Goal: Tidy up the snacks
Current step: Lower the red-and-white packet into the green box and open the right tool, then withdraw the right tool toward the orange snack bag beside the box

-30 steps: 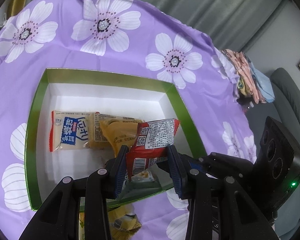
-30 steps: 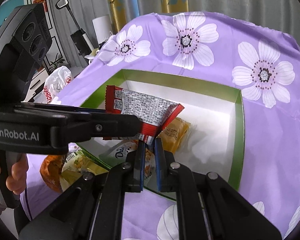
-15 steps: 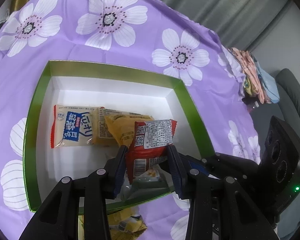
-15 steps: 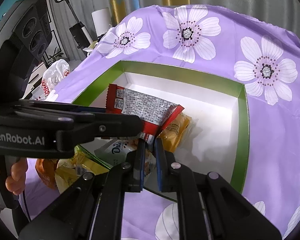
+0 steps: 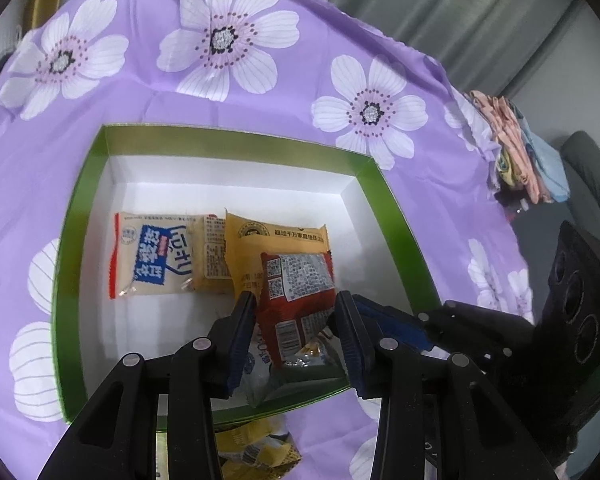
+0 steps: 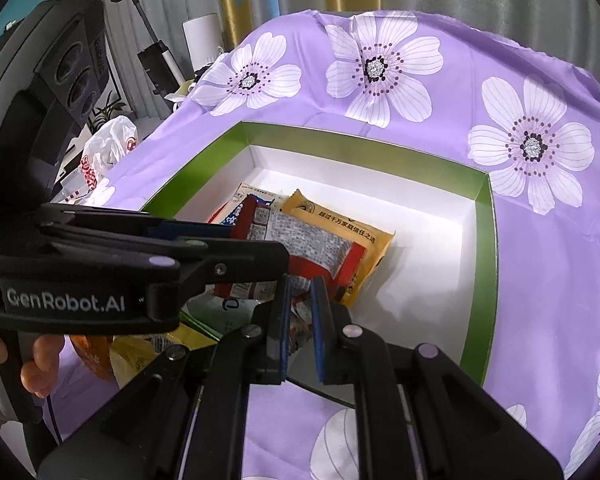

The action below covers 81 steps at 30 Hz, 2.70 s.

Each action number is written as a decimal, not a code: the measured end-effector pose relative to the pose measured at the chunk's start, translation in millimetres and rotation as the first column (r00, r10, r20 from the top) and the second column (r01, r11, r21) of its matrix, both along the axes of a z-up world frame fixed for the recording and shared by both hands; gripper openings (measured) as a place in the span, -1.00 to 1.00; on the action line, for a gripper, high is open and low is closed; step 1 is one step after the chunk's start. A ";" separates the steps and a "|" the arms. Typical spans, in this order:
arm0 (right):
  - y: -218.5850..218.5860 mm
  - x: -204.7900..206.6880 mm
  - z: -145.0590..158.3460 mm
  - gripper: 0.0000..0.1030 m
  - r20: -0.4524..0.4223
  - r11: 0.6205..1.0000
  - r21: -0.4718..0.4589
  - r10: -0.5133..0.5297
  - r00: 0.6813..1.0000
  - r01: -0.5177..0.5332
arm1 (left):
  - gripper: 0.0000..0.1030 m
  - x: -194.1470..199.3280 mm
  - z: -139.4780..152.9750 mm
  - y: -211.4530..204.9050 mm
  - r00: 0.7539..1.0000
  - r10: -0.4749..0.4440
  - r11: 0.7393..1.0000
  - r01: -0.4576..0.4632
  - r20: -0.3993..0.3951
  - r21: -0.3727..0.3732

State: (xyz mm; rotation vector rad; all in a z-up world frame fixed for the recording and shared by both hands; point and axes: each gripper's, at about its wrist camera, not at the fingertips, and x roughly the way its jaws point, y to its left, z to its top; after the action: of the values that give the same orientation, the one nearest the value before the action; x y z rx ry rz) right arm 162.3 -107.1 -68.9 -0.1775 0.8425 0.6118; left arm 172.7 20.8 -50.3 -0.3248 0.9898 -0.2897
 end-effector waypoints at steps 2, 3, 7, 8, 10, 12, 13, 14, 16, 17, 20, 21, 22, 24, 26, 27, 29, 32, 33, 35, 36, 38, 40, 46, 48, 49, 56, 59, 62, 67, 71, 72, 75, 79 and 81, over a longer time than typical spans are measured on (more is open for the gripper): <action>0.1 -1.5 1.9 -0.75 0.005 1.000 0.000 -0.003 1.000 0.003 | -0.16 -1.4 3.3 -1.1 1.000 0.007 0.999 -0.007 0.010 0.035; -0.8 -2.8 3.0 -0.71 0.010 1.000 0.000 -0.010 1.000 0.010 | -0.03 -2.7 5.0 -1.1 1.000 0.013 0.998 -0.014 0.017 0.053; -9.8 -9.8 9.3 -0.01 0.020 0.999 0.042 -0.035 0.999 0.034 | 0.54 -9.2 12.4 1.6 0.999 0.030 0.997 -0.033 0.044 0.074; -12.2 -12.7 12.3 0.07 0.031 0.998 0.052 -0.042 0.999 0.041 | 0.54 -11.6 14.9 1.5 0.998 0.034 0.996 -0.039 0.053 0.085; -15.8 -18.0 17.0 0.11 0.046 0.997 0.061 -0.051 0.998 0.048 | 0.55 -16.0 19.6 0.6 0.997 0.038 0.994 -0.045 0.070 0.104; -19.2 -23.6 21.4 0.16 0.052 0.996 0.074 -0.058 0.997 0.054 | 0.56 -22.1 26.1 -0.9 0.995 0.041 0.991 -0.052 0.087 0.127; -21.3 -28.4 24.6 0.21 0.058 0.995 0.082 -0.057 0.997 0.052 | 0.57 -24.9 28.1 -1.6 0.995 0.041 0.990 -0.054 0.095 0.132; -23.0 -32.6 26.8 0.24 0.065 0.995 0.086 -0.060 0.996 0.054 | 0.58 -28.2 31.3 -2.7 0.993 0.044 0.988 -0.058 0.106 0.140; -26.2 -39.2 31.2 0.35 0.076 0.994 0.094 -0.070 0.995 0.062 | 0.67 -33.5 36.3 -5.1 0.992 0.044 0.987 -0.062 0.121 0.151; -28.4 -43.0 33.9 0.36 0.080 0.993 0.101 -0.075 0.994 0.066 | 0.76 -37.6 39.2 -5.9 0.991 0.046 0.986 -0.066 0.129 0.155; -35.3 -54.3 40.6 0.47 0.087 0.989 0.121 -0.093 0.992 0.082 | 0.83 -49.0 47.5 -9.2 0.987 0.043 0.984 -0.069 0.153 0.164; -37.3 -58.3 42.6 0.50 0.090 0.988 0.125 -0.097 0.991 0.086 | 0.83 -53.4 50.5 -10.3 0.986 0.042 0.983 -0.070 0.161 0.169; -38.9 -61.3 43.8 0.52 0.092 0.988 0.127 -0.100 0.991 0.088 | 0.83 -57.1 53.2 -11.3 0.985 0.040 0.982 -0.070 0.167 0.174; -43.2 -70.0 47.0 0.56 0.095 0.986 0.130 -0.114 0.989 0.102 | 0.83 -64.9 58.6 -13.1 0.983 0.039 0.981 -0.072 0.178 0.180; -47.3 -78.0 49.6 0.59 0.093 0.985 0.136 -0.122 0.988 0.109 | 0.87 -72.2 63.3 -15.4 0.981 0.039 0.980 -0.075 0.188 0.184; -49.4 -82.6 51.5 0.60 0.093 0.983 0.141 -0.128 0.987 0.114 | 0.91 -76.5 66.0 -16.4 0.980 0.039 0.980 -0.076 0.195 0.186; -53.3 -90.2 54.4 0.66 0.098 0.981 0.148 -0.139 0.985 0.124 | 0.92 -85.2 70.1 -18.4 0.978 0.035 0.980 -0.074 0.204 0.187; -57.4 -103.4 58.8 0.69 0.099 0.978 0.164 -0.144 0.985 0.127 | 0.92 -97.0 76.3 -20.8 0.976 0.031 0.979 -0.074 0.216 0.191; -58.6 -108.4 60.4 0.69 0.098 0.977 0.168 -0.147 0.984 0.129 | 0.92 -101.1 78.3 -20.8 0.975 0.032 0.979 -0.075 0.218 0.191; -59.7 -117.9 62.7 0.70 0.100 0.977 0.172 -0.144 0.984 0.125 | 0.92 -109.5 81.6 -17.9 0.974 0.035 0.981 -0.076 0.223 0.180; -59.6 -122.9 63.9 0.70 0.103 0.978 0.173 -0.139 0.985 0.120 | 0.92 -114.2 83.5 -15.2 0.974 0.041 0.982 -0.081 0.225 0.172; -59.0 -130.0 65.1 0.71 0.108 0.979 0.169 -0.136 0.985 0.116 | 0.92 -121.9 85.8 -11.1 0.972 0.053 0.982 -0.093 0.227 0.166; -58.8 -136.5 66.0 0.72 0.109 0.979 0.172 -0.133 0.985 0.113 | 0.92 -130.6 88.3 -7.9 0.970 0.064 0.979 -0.106 0.235 0.172; -55.9 -158.4 65.7 0.73 0.101 0.976 0.191 -0.121 0.988 0.100 | 0.92 -154.9 90.8 -1.0 0.965 0.079 0.975 -0.127 0.249 0.181; -53.6 -164.5 63.9 0.73 0.095 0.977 0.193 -0.114 0.989 0.094 | 0.92 -163.3 89.3 3.5 0.965 0.085 0.976 -0.131 0.247 0.175; -52.8 -166.3 63.2 0.74 0.092 0.977 0.194 -0.112 0.989 0.092 | 0.92 -166.0 88.3 5.6 0.965 0.087 0.976 -0.133 0.246 0.175; -43.3 -175.3 44.3 0.75 0.033 0.980 0.179 -0.095 0.995 0.088 | 0.92 -190.6 64.4 38.9 0.975 0.134 0.979 -0.158 0.179 0.128; -37.8 -178.9 34.3 0.75 0.013 0.983 0.164 -0.084 0.996 0.080 | 0.92 -200.2 50.6 53.3 0.974 0.168 0.978 -0.184 0.150 0.099; -31.0 -179.8 24.0 0.75 -0.016 0.985 0.158 -0.065 0.998 0.067 | 0.92 -204.4 37.0 65.3 0.972 0.206 0.973 -0.216 0.115 0.083; -19.7 -181.1 6.7 0.75 -0.058 0.986 0.160 -0.032 0.998 0.041 | 0.92 -209.7 14.6 79.6 0.968 0.241 0.969 -0.245 0.069 0.044; -5.3 -182.7 -9.7 0.75 -0.089 0.988 0.154 0.011 0.996 0.002 | 0.92 -210.9 -6.7 91.1 0.967 0.253 0.967 -0.253 0.022 -0.017; -1.4 -182.7 -13.6 0.75 -0.097 0.988 0.156 0.023 0.995 -0.007 | 0.92 -210.9 -11.9 93.9 0.966 0.257 0.966 -0.256 0.012 -0.040; 9.1 -181.5 -20.6 0.75 -0.113 0.986 0.164 0.053 0.992 -0.034 | 0.92 -211.3 -22.6 100.2 0.967 0.256 0.961 -0.255 -0.003 -0.107; 25.9 -179.7 -26.7 0.69 -0.115 0.977 0.192 0.110 0.987 -0.087 | 0.92 -209.8 -32.8 106.7 0.966 0.258 0.954 -0.257 -0.017 -0.151; 36.0 -176.9 -29.4 0.67 -0.109 0.972 0.203 0.139 0.984 -0.114 | 0.92 -206.5 -37.2 109.1 0.966 0.258 0.953 -0.259 -0.026 -0.156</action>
State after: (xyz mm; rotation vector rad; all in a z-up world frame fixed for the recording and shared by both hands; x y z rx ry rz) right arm -14.5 -71.1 -98.3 -0.0138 0.8878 0.8285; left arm -33.8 129.8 -87.5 -0.5951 0.9189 -0.1291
